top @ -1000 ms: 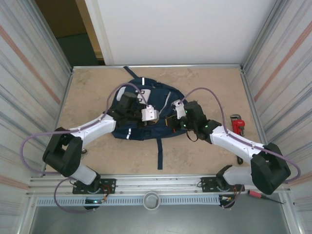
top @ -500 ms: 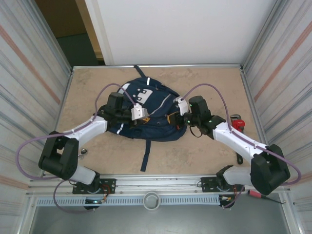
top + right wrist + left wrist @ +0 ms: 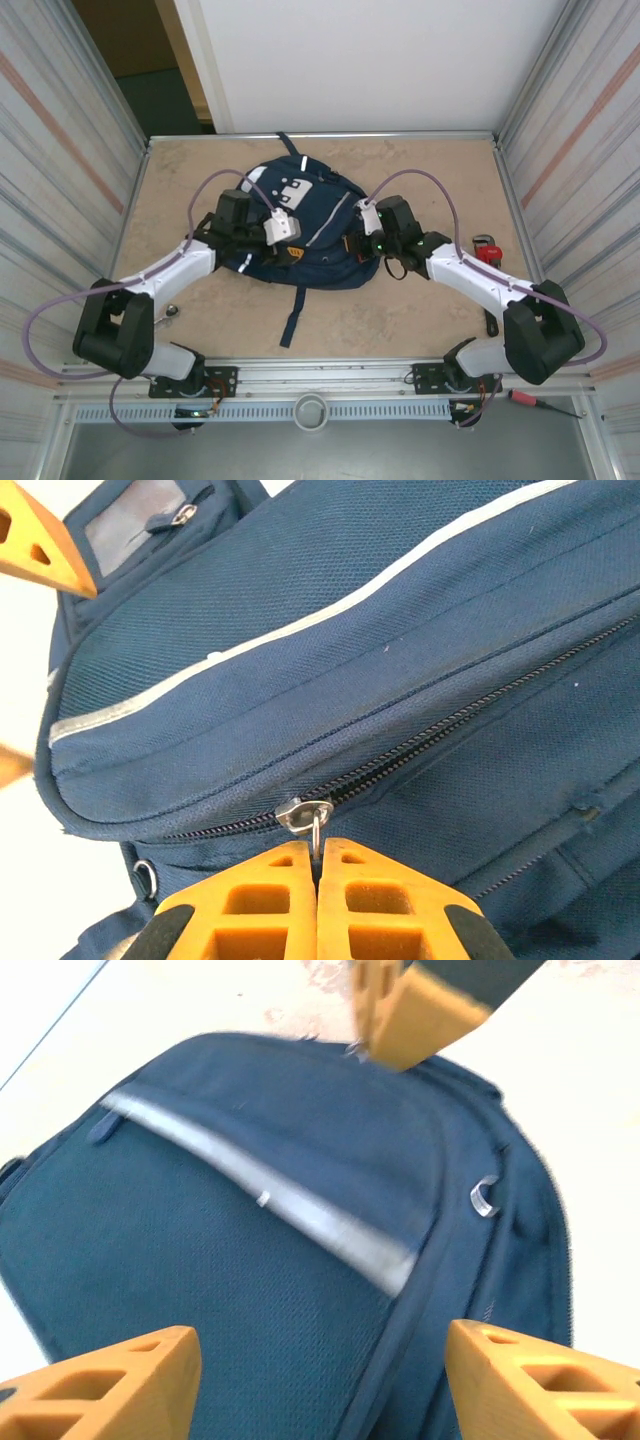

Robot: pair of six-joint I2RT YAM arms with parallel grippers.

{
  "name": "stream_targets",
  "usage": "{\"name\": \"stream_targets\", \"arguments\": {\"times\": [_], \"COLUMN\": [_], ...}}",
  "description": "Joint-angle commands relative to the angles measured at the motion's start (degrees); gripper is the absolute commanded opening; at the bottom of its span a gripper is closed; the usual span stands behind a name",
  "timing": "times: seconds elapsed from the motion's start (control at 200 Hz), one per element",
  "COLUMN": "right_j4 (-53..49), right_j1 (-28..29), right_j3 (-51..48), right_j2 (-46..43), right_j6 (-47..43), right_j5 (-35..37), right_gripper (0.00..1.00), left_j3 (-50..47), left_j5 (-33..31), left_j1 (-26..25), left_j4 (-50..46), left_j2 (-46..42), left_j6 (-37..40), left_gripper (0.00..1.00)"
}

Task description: Pack books, pencil case, and school supplies into a backpack

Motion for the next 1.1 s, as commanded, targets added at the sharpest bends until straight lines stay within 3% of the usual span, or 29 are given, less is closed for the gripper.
{"name": "stream_targets", "arguments": {"times": [0.0,0.11,0.18,0.346,0.421,0.496,0.556,0.646,0.807,1.027,1.047,1.092], "right_j4": [2.3,4.3,5.4,6.4,7.1,7.1,5.9,2.9,-0.6,1.0,1.3,2.2], "right_j1": [2.5,4.4,5.8,7.5,7.6,7.6,7.4,5.9,0.8,0.6,0.9,1.5], "right_j3": [0.2,-0.4,-0.7,-1.8,-2.8,-3.4,-3.5,-3.3,-1.2,2.6,2.8,2.8], "right_j2": [-0.9,-2.4,-3.4,-4.7,-5.4,-6.1,-6.1,-5.1,-2.1,2.2,2.3,2.3], "right_j6": [3.2,5.0,5.7,6.6,6.7,6.7,5.8,4.7,3.3,2.1,2.1,2.5], "right_j5": [2.5,2.9,3.2,3.8,3.9,4.2,5.7,8.8,13.0,9.0,8.6,8.1], "right_gripper": [0.0,0.0,0.0,0.0,0.0,0.0,0.0,0.0,0.0,0.0,0.0,0.0], "left_j3": [3.5,5.9,7.0,8.8,9.0,8.9,8.5,6.1,1.2,-4.3,-4.7,-4.9], "left_j5": [-6.2,-11.1,-12.5,-13.3,-11.4,-9.0,-6.0,-1.2,1.7,-1.4,-2.0,-2.6], "left_j1": [-5.4,-10.0,-10.7,-10.0,-8.6,-6.7,-4.7,-1.2,4.9,9.5,9.5,9.4], "left_j4": [-3.3,-6.1,-6.8,-8.9,-9.2,-10.1,-11.0,-10.2,-7.8,-3.7,-2.9,-2.0], "left_j2": [-2.2,-0.1,1.6,3.6,3.6,2.9,1.9,-0.7,-4.4,-6.5,-6.7,-7.2], "left_j6": [-4.2,-4.1,-4.1,-2.5,-1.8,-0.9,0.0,1.4,1.9,0.0,-0.7,-2.7], "left_gripper": [0.7,0.7,0.65,0.4,0.29,0.07,0.0,0.0,0.0,0.0,0.04,0.23]}}
